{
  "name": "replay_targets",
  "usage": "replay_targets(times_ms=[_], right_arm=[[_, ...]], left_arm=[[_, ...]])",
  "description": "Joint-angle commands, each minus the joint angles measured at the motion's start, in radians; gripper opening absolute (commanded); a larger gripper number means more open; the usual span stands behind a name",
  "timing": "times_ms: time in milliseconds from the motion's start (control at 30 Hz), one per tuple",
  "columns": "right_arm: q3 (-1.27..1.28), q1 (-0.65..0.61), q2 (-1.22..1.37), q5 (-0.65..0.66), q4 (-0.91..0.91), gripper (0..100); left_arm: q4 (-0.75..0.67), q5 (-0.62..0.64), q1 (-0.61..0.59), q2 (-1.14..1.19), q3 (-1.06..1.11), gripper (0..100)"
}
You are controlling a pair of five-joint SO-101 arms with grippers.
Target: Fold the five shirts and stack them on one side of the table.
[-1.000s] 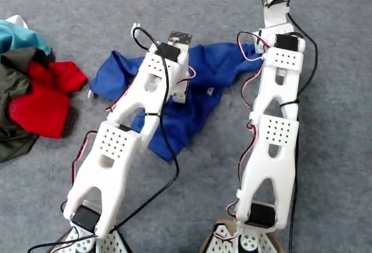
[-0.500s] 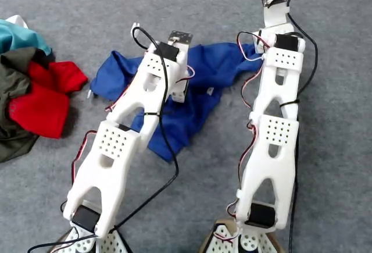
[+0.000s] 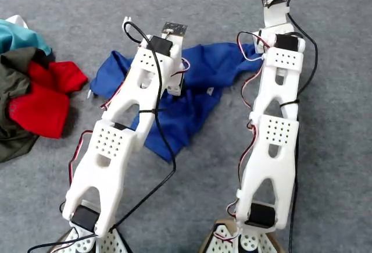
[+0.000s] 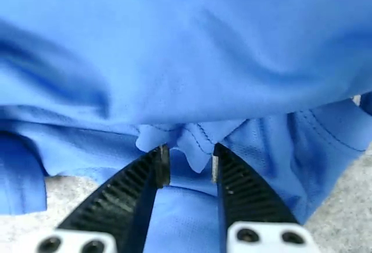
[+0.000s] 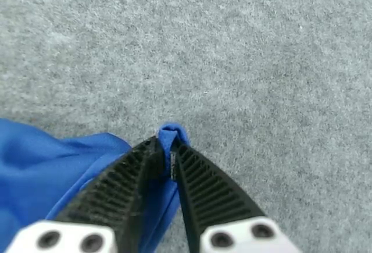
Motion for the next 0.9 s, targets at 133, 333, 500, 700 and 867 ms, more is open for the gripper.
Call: replay_targets(times_ms=[133, 333, 500, 700, 867], right_arm=[[-0.056, 0.008, -0.01, 0.011, -0.011, 0.2], [-0.056, 0.008, -0.01, 0.011, -0.009, 0.2], [-0.056, 0.008, -0.01, 0.011, -0.012, 0.2], [-0.056, 0.008, -0.01, 0.011, -0.014, 0.2], [-0.056, 0.008, -0.01, 0.011, -0.014, 0.2]], left_arm=[[-0.035, -0.006, -0.005, 0.005, -0.023, 13], [-0.054, 0.0, -0.011, 0.062, -0.028, 13], [-0.003, 0.002, -0.002, 0.065, -0.124, 5], [0.034, 0.002, 0.0, 0.071, -0.192, 3], [0.035, 0.002, -0.002, 0.09, -0.201, 3]])
